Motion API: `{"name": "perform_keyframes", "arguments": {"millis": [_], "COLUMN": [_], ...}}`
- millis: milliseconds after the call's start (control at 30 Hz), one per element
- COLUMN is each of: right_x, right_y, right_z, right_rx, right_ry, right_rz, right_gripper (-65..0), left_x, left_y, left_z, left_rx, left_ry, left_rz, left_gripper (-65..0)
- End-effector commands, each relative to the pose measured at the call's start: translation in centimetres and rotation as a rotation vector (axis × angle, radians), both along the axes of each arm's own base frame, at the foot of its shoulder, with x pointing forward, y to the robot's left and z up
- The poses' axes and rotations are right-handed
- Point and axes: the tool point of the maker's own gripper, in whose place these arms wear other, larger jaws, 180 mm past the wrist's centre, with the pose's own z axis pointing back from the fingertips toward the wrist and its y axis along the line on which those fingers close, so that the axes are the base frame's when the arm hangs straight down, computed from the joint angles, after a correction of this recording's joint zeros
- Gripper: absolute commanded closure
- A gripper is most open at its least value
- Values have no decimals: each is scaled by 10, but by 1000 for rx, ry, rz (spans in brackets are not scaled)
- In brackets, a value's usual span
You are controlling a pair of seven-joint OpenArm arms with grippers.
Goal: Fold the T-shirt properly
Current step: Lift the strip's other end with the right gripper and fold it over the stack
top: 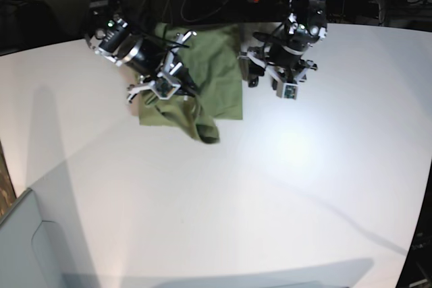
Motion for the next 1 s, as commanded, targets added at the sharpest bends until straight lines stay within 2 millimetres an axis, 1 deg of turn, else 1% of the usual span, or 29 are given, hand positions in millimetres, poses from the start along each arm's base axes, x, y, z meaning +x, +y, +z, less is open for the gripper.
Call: {"name": "perform_keyframes", "arguments": {"millis": [0,133,200,333,500,567,600,800,967], "right_x": [3,2,4,11,11,12,12,10,8], "right_y": [11,33,43,50,46,44,37,25,27], "right_z": [11,3,4,-1,-11,-12,-13,-20,-20], "right_rx": [51,68,87,100,89,79,61,31,33], "right_ry": [-33,-9,-6,8,33,29,26,35,37], "right_rz": [24,88,101,103,100,102,100,97,103], "right_gripper": [0,0,0,0,0,0,0,0,0], "left_x": [-1,-2,-2,-3,-3,-3,-3,-3,-2], "left_y": [0,-1,-1,-1,1,1,1,1,1], "left_z": [2,1,1,0,0,0,0,1,1], "left_rx": [0,-1,-1,1,3,3,3,2,2], "left_ry": [1,4,6,12,13,13,13,9,7], "left_rz": [1,-2,-4,-2,2,2,2,3,3], "left_gripper": [-345,-345,-345,-345,-345,-345,-345,-345,-345]}}
